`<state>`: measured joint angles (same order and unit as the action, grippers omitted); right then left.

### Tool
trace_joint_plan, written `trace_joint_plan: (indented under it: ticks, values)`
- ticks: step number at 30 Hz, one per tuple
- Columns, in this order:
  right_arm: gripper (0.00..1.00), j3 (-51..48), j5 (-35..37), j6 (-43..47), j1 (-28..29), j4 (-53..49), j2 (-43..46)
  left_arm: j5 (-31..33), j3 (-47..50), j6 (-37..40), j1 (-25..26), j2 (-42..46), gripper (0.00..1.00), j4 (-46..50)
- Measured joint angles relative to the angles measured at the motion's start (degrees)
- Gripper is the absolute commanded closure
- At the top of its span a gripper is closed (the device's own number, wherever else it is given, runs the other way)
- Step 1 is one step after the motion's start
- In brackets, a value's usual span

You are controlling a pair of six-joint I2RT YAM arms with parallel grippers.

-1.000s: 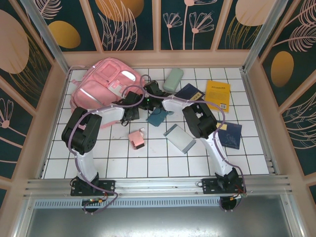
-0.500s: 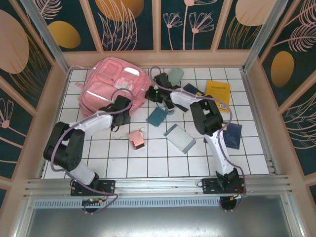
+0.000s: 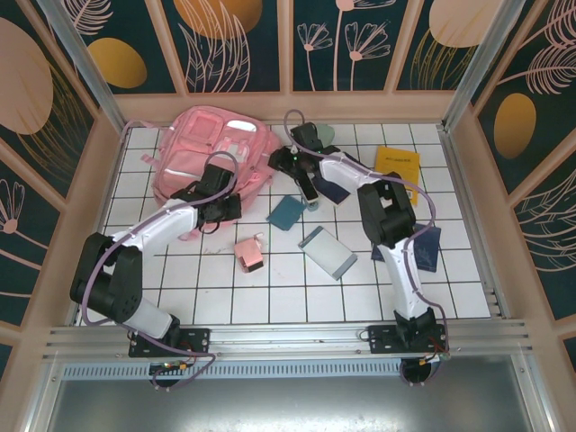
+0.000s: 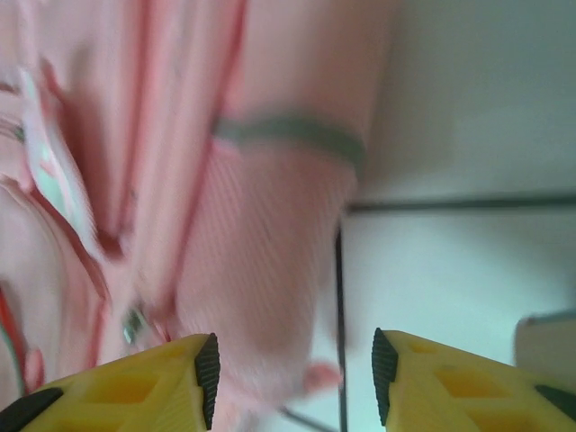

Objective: Pack books, pencil case, and school supplies into a backpack

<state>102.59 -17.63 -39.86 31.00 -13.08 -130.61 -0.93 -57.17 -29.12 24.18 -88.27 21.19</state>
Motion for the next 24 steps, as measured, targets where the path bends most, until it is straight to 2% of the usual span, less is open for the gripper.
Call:
trace_joint_plan:
  ticks: [7,13,16,18,22,23,24]
  values:
    - [0.5,-15.72,-2.21,-7.54,4.83,5.86,9.22,-4.46,-0.94,0.44,1.9,-1.9,1.0,-1.46]
    - [0.47,-17.31,-4.33,-12.11,8.39,9.33,9.38,-5.64,-0.94,0.42,2.73,-2.01,1.0,-1.62]
    - [0.51,-16.55,-5.57,-13.53,8.5,10.08,8.52,-5.75,-0.94,0.42,2.73,-2.01,1.0,-1.64]
    - [0.59,-15.96,-6.47,-14.47,8.55,10.34,7.52,-5.7,-0.94,0.39,2.75,-2.01,1.0,-1.66]
    - [0.95,-14.78,-7.37,-15.28,8.85,10.69,6.14,-5.16,-0.92,0.39,2.73,-2.01,1.0,-1.64]
    - [1.0,-14.67,-7.37,-15.5,8.85,10.67,6.1,-4.85,-0.92,0.39,2.75,-2.01,1.0,-1.64]
    - [1.0,-14.49,-7.28,-15.63,8.85,10.54,6.1,-4.48,-0.92,0.37,2.75,-2.01,1.0,-1.6]
